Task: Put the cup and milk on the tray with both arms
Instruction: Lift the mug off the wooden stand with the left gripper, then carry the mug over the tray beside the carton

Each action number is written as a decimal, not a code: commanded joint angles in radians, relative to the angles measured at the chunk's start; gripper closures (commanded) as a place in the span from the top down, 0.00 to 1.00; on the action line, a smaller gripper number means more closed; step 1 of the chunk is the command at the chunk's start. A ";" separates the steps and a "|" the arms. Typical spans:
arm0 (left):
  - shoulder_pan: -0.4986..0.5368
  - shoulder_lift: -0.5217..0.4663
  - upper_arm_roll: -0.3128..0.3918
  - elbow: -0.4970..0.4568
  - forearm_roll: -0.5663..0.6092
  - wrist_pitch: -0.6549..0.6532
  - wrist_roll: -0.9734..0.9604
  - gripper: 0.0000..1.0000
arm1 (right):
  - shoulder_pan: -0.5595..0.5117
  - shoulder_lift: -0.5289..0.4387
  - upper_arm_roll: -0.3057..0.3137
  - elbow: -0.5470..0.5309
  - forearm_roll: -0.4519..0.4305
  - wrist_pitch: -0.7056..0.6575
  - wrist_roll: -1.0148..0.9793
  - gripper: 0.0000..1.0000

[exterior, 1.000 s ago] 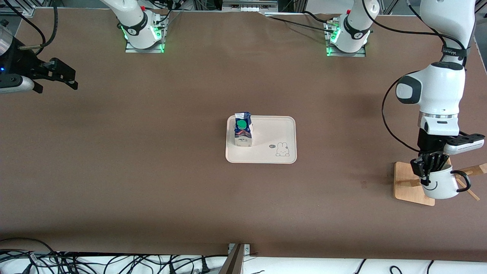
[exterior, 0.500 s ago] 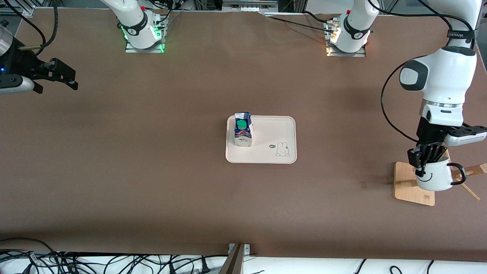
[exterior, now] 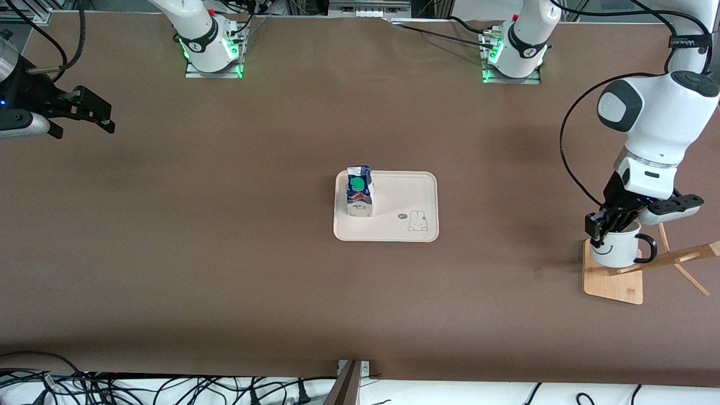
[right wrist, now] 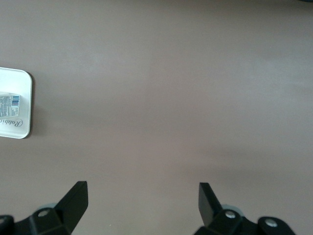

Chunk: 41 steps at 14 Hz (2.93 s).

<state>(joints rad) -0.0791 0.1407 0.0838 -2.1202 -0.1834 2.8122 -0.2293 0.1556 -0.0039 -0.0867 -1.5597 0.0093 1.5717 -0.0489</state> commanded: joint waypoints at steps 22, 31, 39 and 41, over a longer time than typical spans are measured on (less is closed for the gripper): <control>-0.223 0.160 -0.246 0.361 0.176 -0.909 0.130 0.00 | -0.014 0.010 0.016 0.023 -0.014 0.013 0.012 1.00; -0.298 0.325 -0.257 0.460 0.016 -0.896 0.088 0.00 | -0.014 0.010 0.016 0.023 -0.014 0.013 0.012 1.00; -0.350 0.444 -0.257 0.558 -0.008 -0.881 0.102 0.00 | -0.014 0.010 0.016 0.023 -0.012 0.013 0.012 1.00; -0.353 0.465 -0.257 0.560 -0.005 -0.844 0.108 0.00 | -0.014 0.010 0.016 0.023 -0.012 0.013 0.012 1.00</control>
<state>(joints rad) -0.4213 0.5682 -0.1804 -1.6007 -0.1740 1.9527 -0.1358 0.1554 -0.0031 -0.0858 -1.5582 0.0093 1.5902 -0.0477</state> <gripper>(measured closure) 0.921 0.000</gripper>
